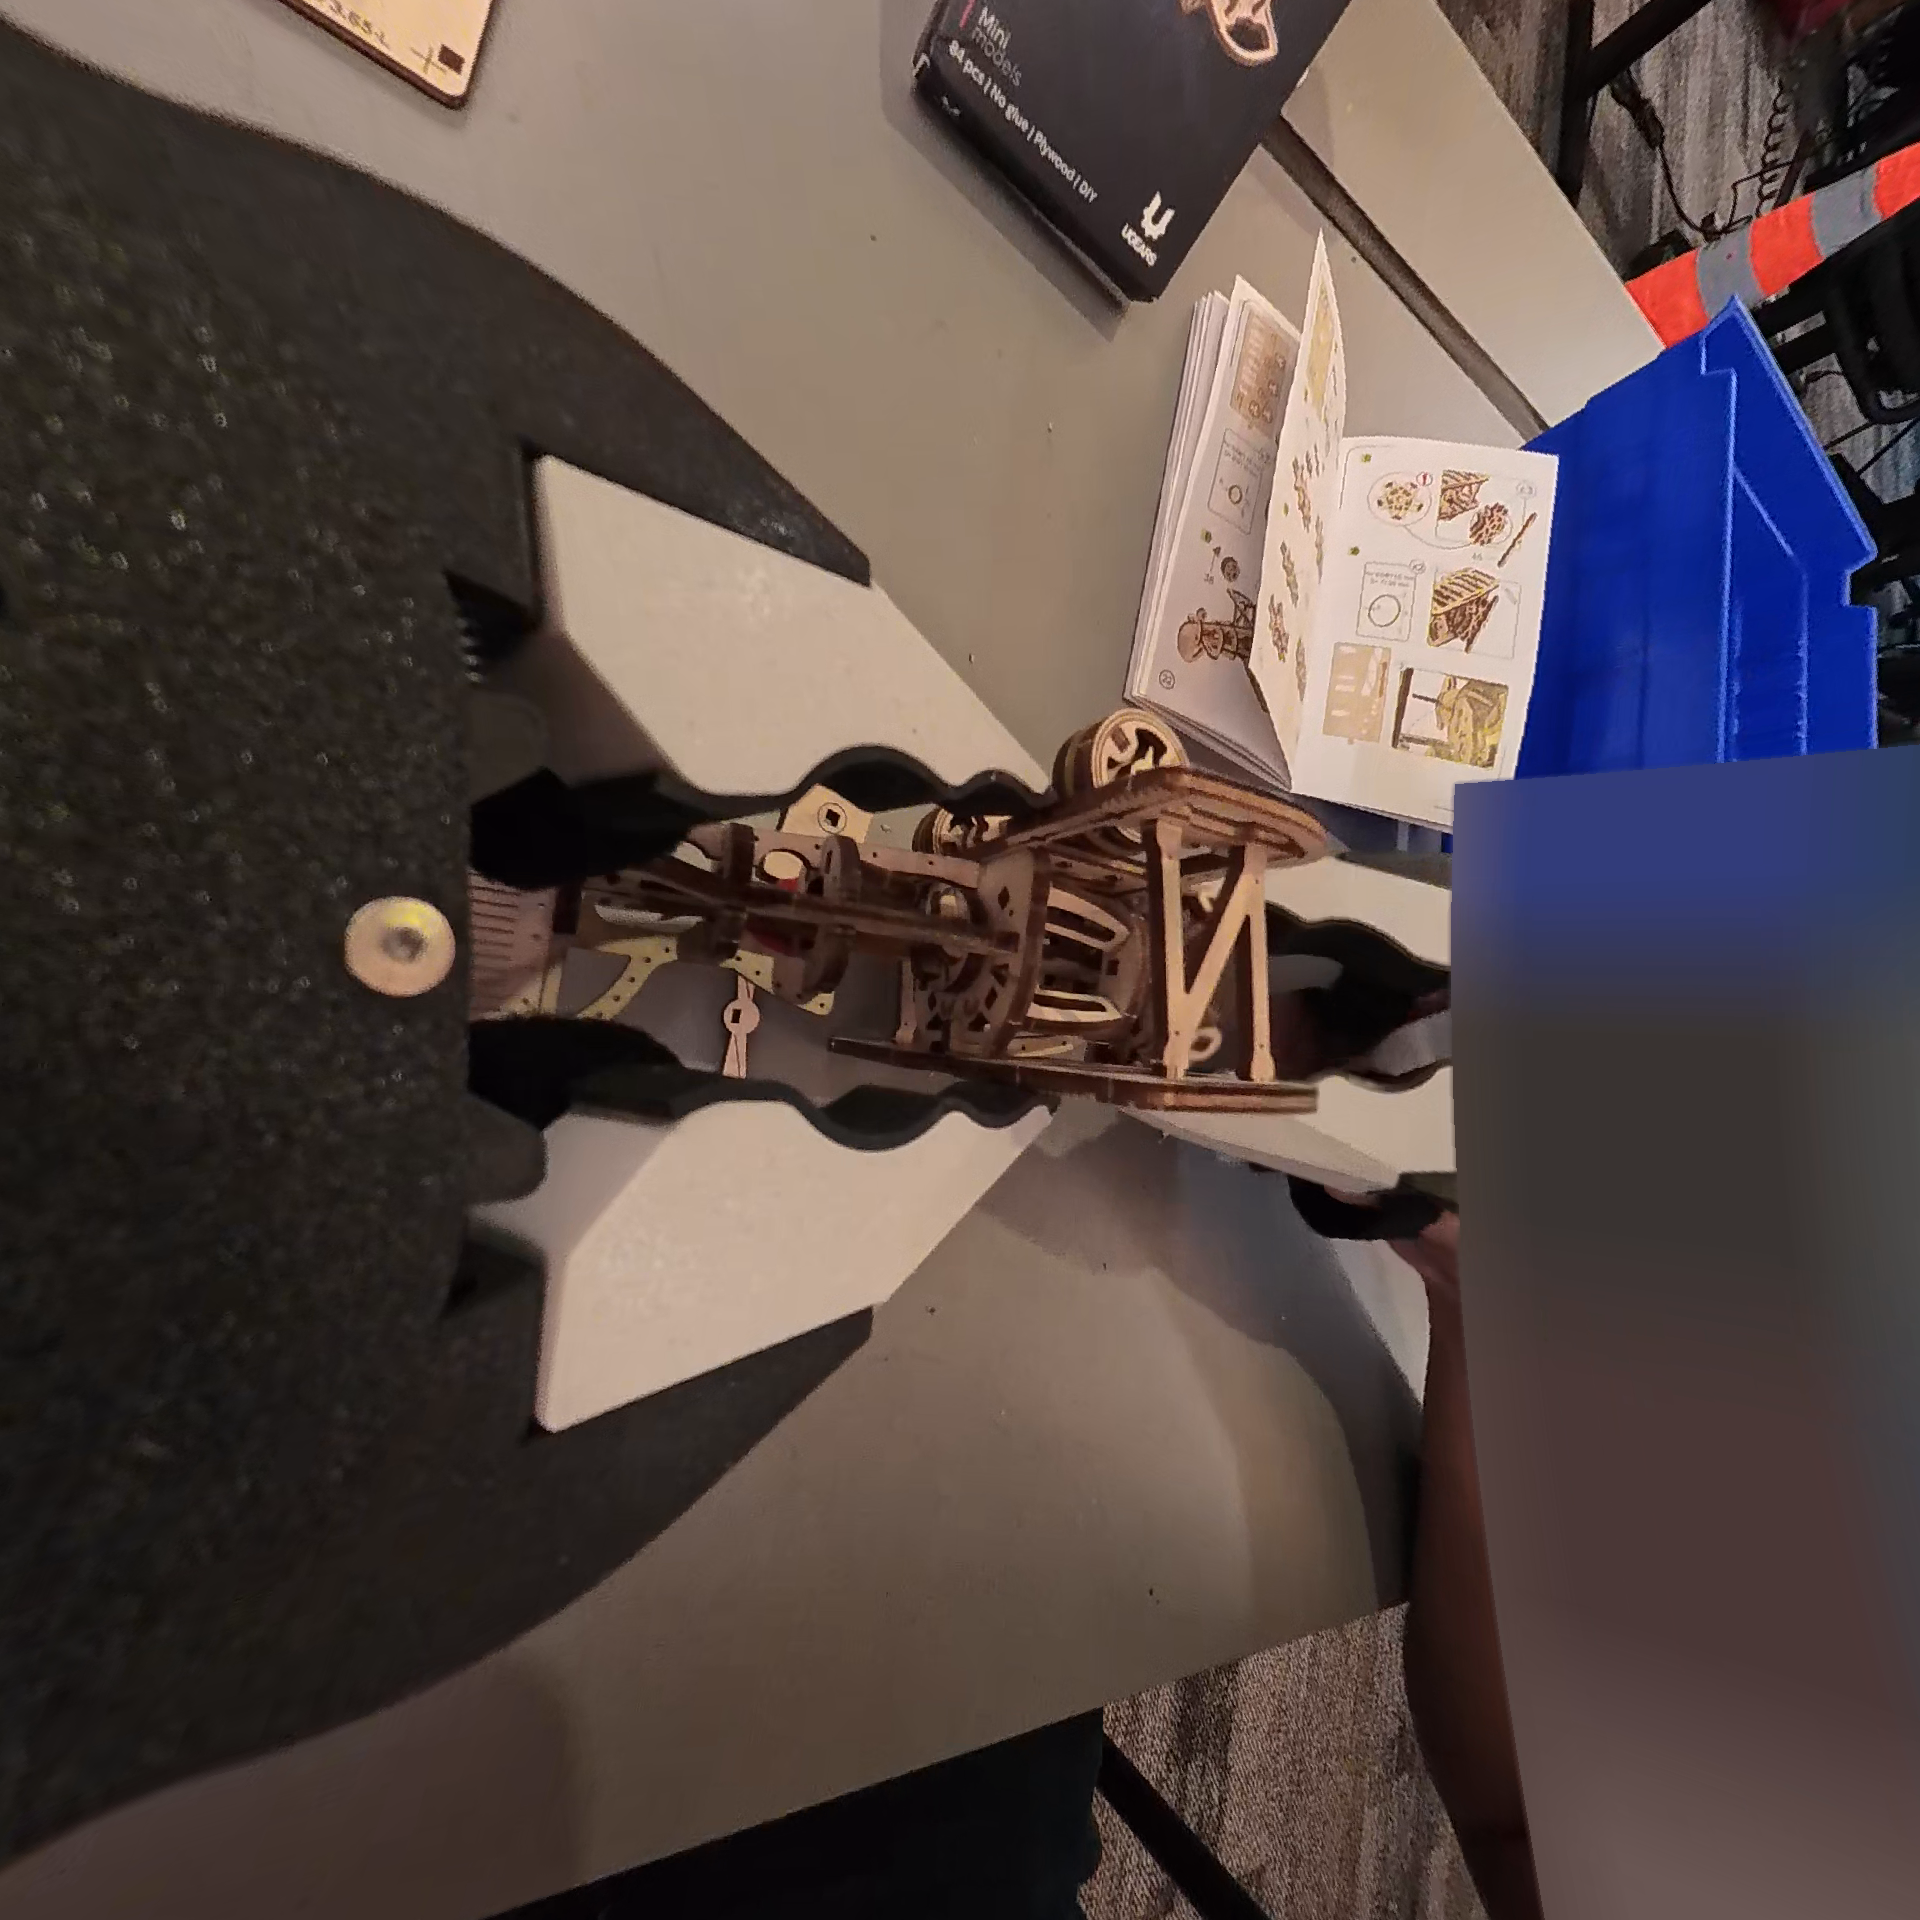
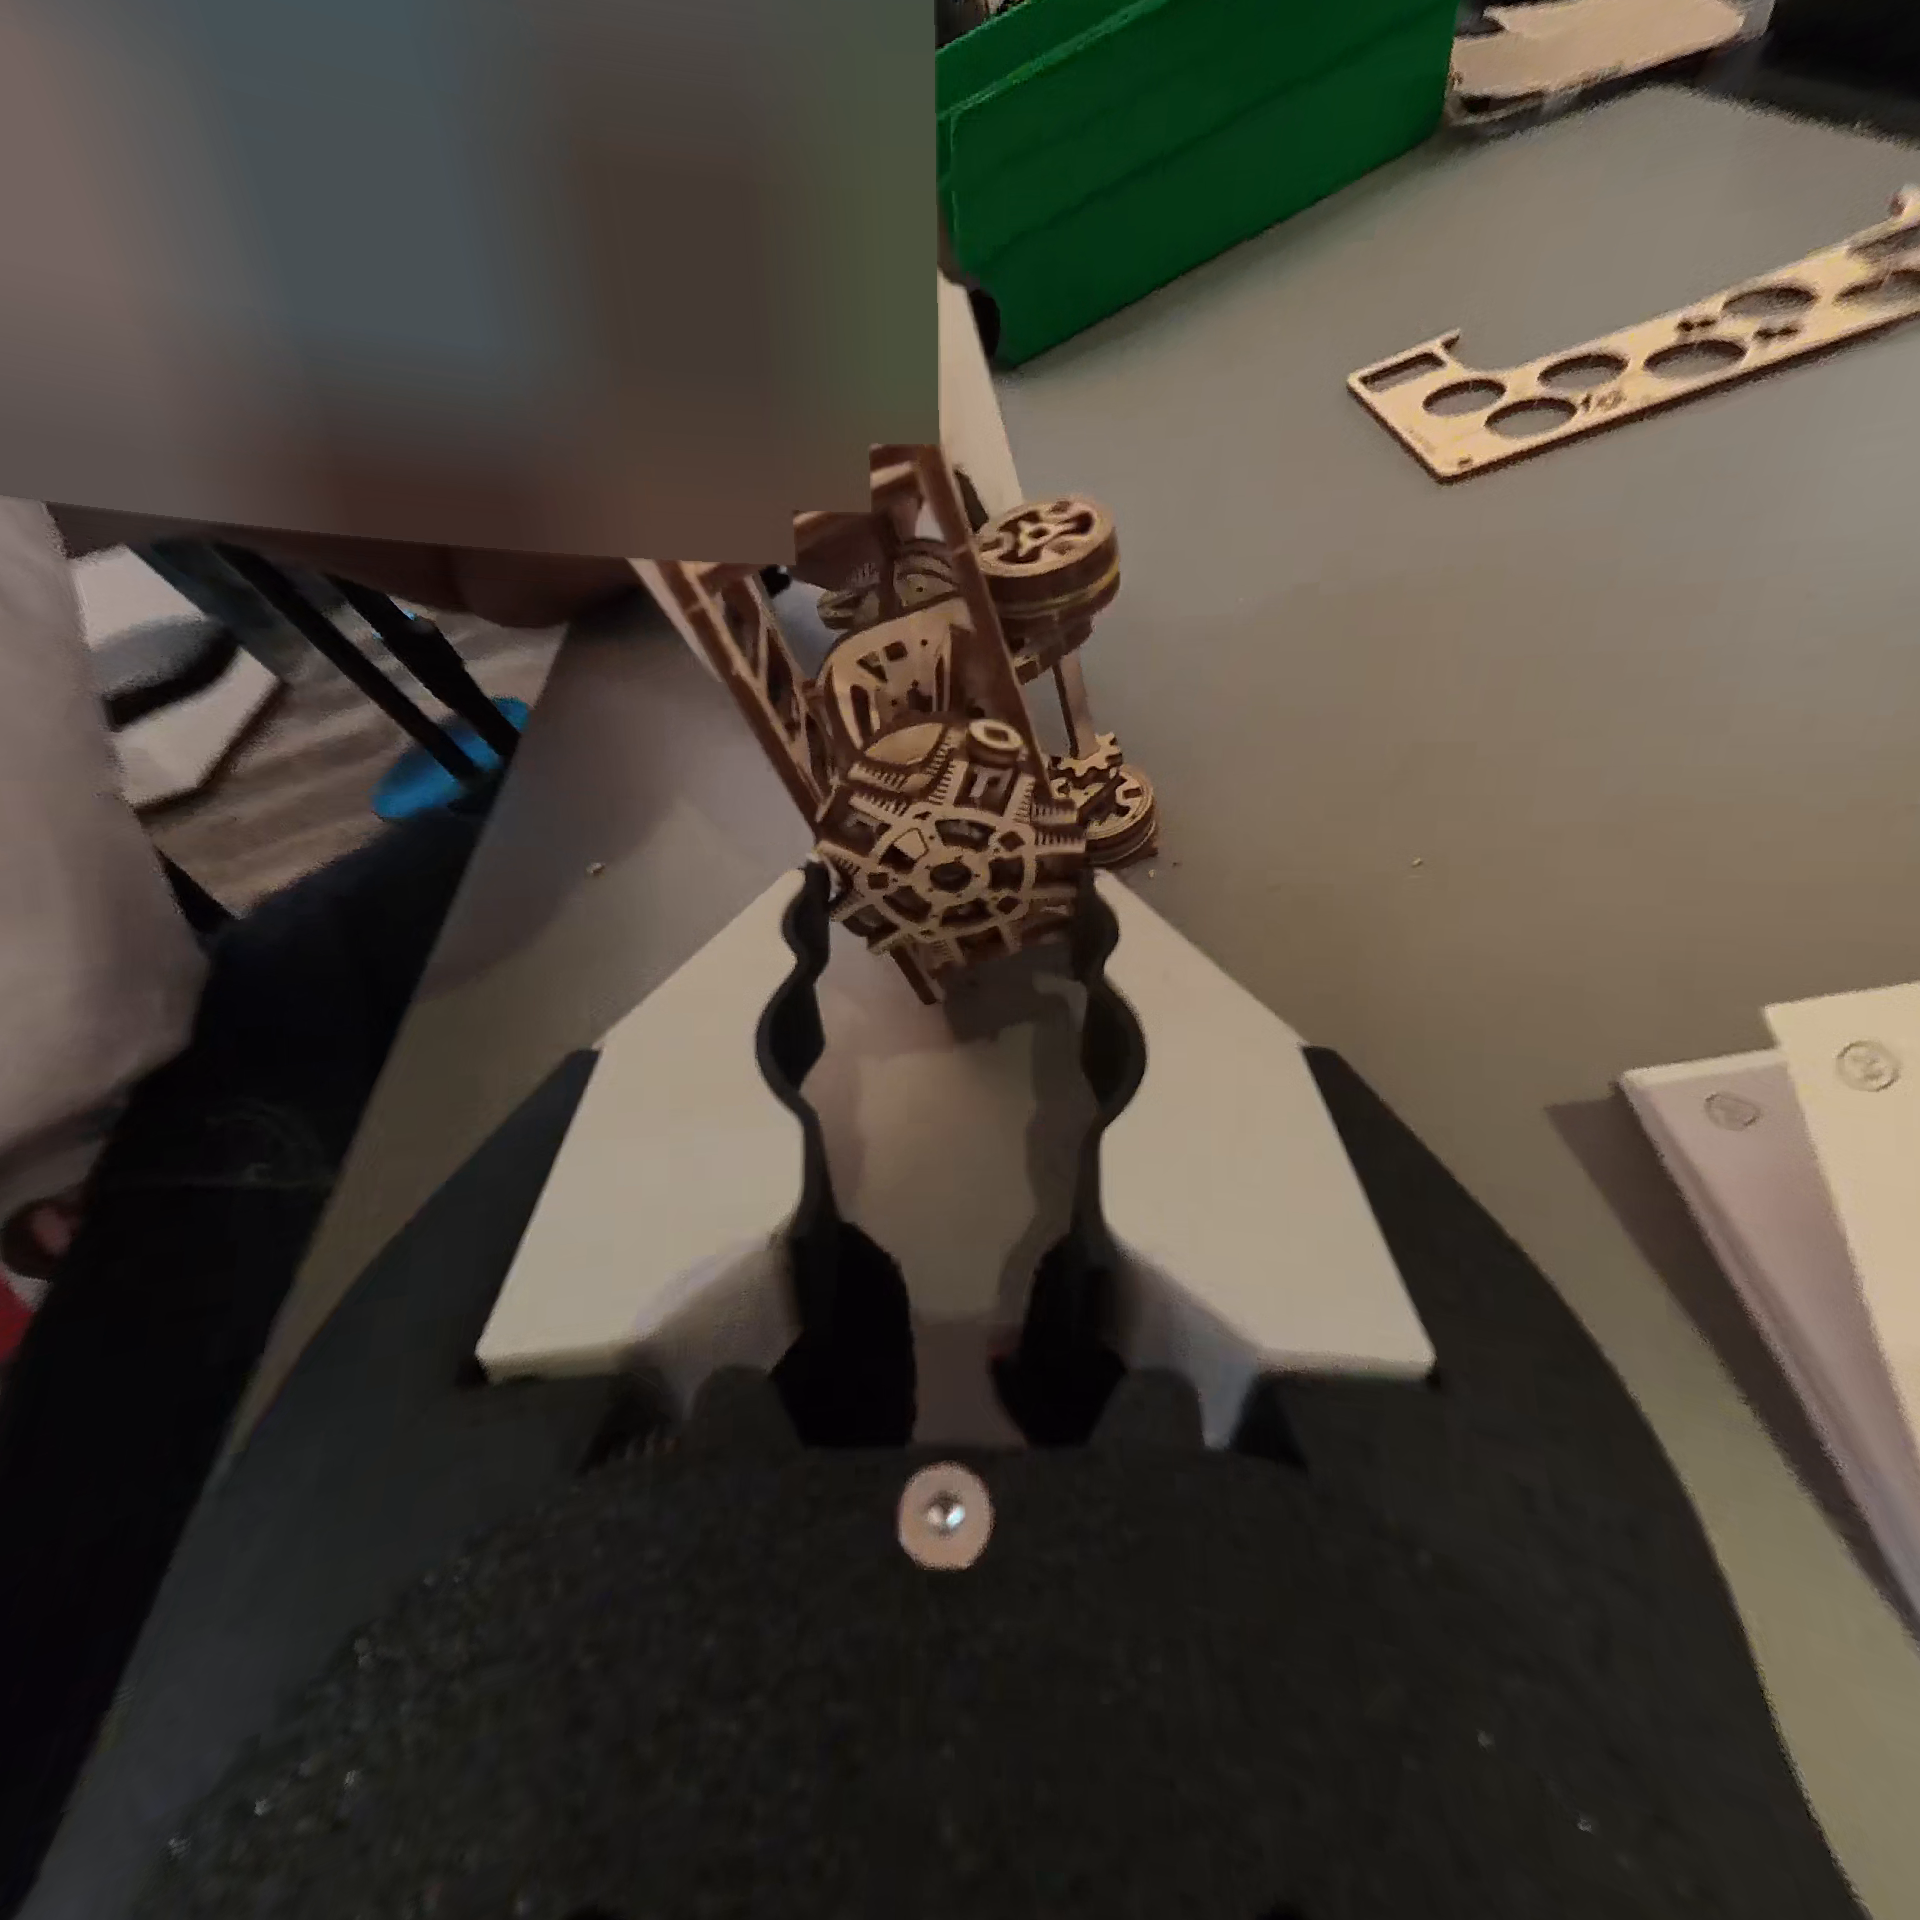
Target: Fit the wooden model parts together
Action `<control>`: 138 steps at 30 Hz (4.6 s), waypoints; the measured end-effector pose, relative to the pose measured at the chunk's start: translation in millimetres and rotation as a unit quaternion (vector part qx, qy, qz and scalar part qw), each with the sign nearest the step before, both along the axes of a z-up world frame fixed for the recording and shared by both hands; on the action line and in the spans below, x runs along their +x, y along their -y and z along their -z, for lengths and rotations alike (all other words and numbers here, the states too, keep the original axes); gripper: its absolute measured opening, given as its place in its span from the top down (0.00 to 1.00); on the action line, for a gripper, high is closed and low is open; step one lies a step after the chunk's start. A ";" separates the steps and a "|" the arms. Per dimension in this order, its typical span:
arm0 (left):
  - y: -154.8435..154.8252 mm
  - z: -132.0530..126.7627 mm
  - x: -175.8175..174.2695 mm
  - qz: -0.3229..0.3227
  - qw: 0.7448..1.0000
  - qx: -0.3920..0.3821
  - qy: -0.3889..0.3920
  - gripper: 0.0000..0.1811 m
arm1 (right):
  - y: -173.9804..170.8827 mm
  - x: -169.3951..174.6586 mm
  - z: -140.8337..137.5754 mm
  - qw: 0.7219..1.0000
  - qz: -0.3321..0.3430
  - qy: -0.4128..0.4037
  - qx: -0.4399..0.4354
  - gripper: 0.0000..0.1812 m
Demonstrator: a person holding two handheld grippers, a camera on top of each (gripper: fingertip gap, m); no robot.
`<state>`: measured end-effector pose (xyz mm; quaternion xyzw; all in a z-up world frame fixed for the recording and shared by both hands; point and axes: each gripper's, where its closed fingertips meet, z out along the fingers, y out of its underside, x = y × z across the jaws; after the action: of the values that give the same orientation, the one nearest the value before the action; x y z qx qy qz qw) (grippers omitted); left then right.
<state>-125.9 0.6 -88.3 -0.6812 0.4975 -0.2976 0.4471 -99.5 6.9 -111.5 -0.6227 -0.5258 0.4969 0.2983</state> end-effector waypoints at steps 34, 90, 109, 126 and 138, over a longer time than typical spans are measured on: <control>-0.3 -0.9 1.8 -0.004 1.000 -0.010 0.023 0.73 | -4.4 0.5 1.4 0.980 -0.015 0.097 0.172 0.75; -0.7 17.2 -4.1 0.007 0.999 -0.028 -0.021 0.72 | -4.1 -8.2 -14.5 0.969 0.009 -0.054 0.239 0.77; -0.9 17.2 -0.9 -0.011 0.999 -0.023 -0.031 0.72 | -3.9 -7.1 -16.8 0.967 0.014 -0.066 0.245 0.77; -2.5 16.9 -1.7 -0.016 0.999 -0.010 -0.035 0.72 | -5.9 3.2 -18.0 0.978 0.006 -0.050 0.202 0.71; -1.4 16.3 0.1 -0.016 0.999 0.004 -0.039 0.72 | -0.8 2.7 -16.6 0.995 -0.032 -0.029 -0.094 0.72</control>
<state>-125.8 2.0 -104.6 -0.6985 0.5046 -0.2620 0.4346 -96.8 7.7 -94.9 -0.6161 -0.4877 0.5711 0.2374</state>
